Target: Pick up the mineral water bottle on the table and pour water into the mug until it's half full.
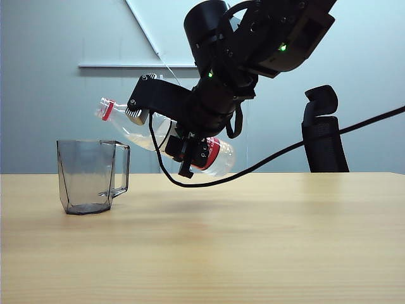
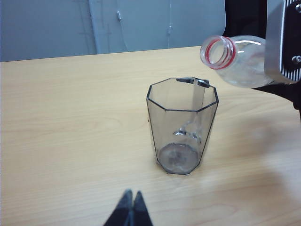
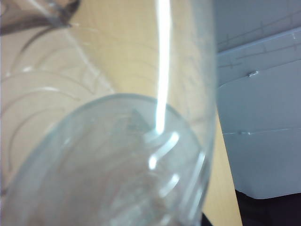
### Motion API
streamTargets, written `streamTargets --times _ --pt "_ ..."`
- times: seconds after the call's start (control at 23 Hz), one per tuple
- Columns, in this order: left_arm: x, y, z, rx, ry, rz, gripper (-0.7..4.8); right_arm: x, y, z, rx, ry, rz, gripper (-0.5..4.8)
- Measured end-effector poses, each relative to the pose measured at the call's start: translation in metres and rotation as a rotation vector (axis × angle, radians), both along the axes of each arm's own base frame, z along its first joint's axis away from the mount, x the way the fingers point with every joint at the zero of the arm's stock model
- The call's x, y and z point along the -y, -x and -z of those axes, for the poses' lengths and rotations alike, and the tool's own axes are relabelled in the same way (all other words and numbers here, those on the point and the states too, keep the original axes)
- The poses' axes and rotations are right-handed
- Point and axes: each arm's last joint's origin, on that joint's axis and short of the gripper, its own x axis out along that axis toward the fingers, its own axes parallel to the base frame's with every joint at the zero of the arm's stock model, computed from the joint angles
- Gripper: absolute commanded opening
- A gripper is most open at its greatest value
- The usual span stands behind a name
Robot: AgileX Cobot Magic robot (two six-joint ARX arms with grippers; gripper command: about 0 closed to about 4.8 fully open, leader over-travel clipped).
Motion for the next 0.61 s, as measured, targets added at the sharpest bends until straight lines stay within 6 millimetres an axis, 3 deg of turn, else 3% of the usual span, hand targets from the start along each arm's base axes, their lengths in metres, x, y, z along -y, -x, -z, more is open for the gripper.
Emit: streamTargets --times 0.61 --pt "0.0 0.0 0.0 0.0 0.0 0.0 -0.02 -0.0004 -0.0016 -0.0035 0.093 0.121 -0.029 2.59"
